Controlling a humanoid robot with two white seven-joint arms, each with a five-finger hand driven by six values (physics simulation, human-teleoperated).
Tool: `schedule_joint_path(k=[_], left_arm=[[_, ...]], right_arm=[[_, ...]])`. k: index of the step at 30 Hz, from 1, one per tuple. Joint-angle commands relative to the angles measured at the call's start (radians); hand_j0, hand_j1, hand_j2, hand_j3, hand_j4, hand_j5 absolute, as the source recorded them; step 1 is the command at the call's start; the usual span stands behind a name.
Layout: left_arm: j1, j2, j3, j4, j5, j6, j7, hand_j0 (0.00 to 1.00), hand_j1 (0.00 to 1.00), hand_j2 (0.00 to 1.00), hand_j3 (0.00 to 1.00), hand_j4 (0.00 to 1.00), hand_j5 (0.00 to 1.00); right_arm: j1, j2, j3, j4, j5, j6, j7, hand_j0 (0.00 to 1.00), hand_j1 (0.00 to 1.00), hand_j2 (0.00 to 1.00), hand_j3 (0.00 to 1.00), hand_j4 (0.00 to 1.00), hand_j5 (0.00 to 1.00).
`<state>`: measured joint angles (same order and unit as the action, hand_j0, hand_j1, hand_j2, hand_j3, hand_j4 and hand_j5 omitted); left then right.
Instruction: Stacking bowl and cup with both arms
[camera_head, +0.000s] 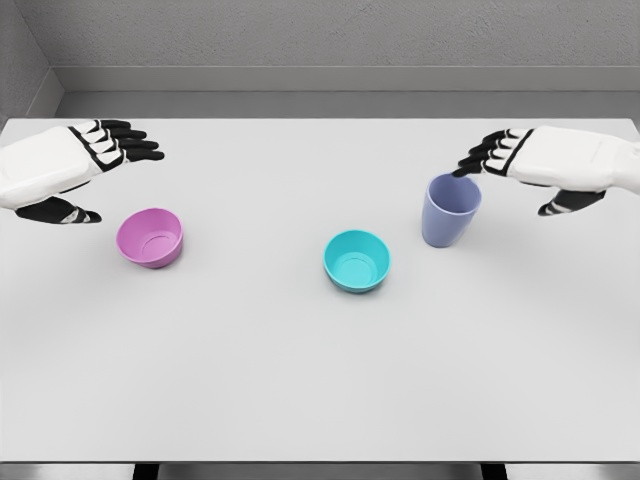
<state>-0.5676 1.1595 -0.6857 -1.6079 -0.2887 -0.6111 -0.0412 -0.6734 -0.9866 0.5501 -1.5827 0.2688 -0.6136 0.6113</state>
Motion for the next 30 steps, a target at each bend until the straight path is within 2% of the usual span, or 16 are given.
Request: schedule_joint_path(k=[1,3,4,5,7,8,9,16,20,25,30], left_arm=[[0.0,0.002,0.0,0.0,0.006,0.0,0.0,1.0,1.0,1.0,1.0,1.0,1.0],[-0.003,0.0,0.0,-0.001,0.006,0.0,-0.037,1.0,1.0,1.0,1.0,1.0,1.0],[-0.028,0.0,-0.009,-0.004,0.006,0.0,-0.097,1.0,1.0,1.0,1.0,1.0,1.0],[-0.069,0.0,-0.041,-0.006,0.006,0.0,-0.196,1.0,1.0,1.0,1.0,1.0,1.0],[-0.112,-0.032,-0.124,-0.004,0.0,0.0,-0.243,1.0,1.0,1.0,1.0,1.0,1.0],[-0.132,-0.064,-0.135,-0.004,-0.029,0.0,-0.259,1.0,1.0,1.0,1.0,1.0,1.0],[-0.133,-0.063,-0.135,-0.003,-0.029,0.0,-0.256,1.0,1.0,1.0,1.0,1.0,1.0],[-0.149,-0.063,-0.161,0.008,-0.033,0.0,-0.279,1.0,1.0,1.0,1.0,1.0,1.0],[-0.152,-0.07,-0.166,0.01,-0.044,0.0,-0.345,1.0,1.0,1.0,1.0,1.0,1.0],[-0.16,-0.101,-0.187,0.013,-0.06,0.0,-0.364,1.0,1.0,1.0,1.0,1.0,1.0],[-0.166,-0.118,-0.189,0.072,-0.061,0.0,-0.362,1.0,1.0,1.0,1.0,1.0,1.0]], right_arm=[[0.0,-0.003,-0.006,-0.01,-0.005,0.003,0.0,1.0,1.0,1.0,1.0,1.0,1.0],[0.0,-0.001,-0.007,-0.01,-0.007,0.003,0.0,1.0,1.0,1.0,1.0,1.0,1.0],[0.0,-0.001,-0.009,-0.008,-0.007,0.003,0.0,1.0,1.0,1.0,1.0,1.0,1.0],[0.0,0.0,-0.027,-0.007,-0.008,0.003,0.0,1.0,1.0,1.0,1.0,1.0,1.0],[0.0,-0.001,-0.053,-0.002,-0.008,0.003,0.0,1.0,1.0,1.0,1.0,1.0,1.0],[0.0,-0.023,-0.076,0.003,-0.008,0.003,0.0,1.0,1.0,1.0,1.0,1.0,1.0],[0.005,-0.066,-0.081,0.006,-0.011,0.003,0.0,1.0,1.0,1.0,1.0,1.0,1.0],[-0.006,-0.05,-0.087,-0.006,-0.01,0.003,0.0,1.0,1.0,1.0,1.0,1.0,1.0],[-0.005,-0.05,-0.082,-0.008,-0.007,0.003,0.0,1.0,1.0,1.0,1.0,1.0,1.0],[-0.014,-0.011,-0.07,-0.002,-0.005,0.003,0.0,1.0,1.0,1.0,1.0,1.0,1.0],[-0.014,0.026,-0.072,0.0,-0.005,0.003,0.0,1.0,1.0,1.0,1.0,1.0,1.0]])
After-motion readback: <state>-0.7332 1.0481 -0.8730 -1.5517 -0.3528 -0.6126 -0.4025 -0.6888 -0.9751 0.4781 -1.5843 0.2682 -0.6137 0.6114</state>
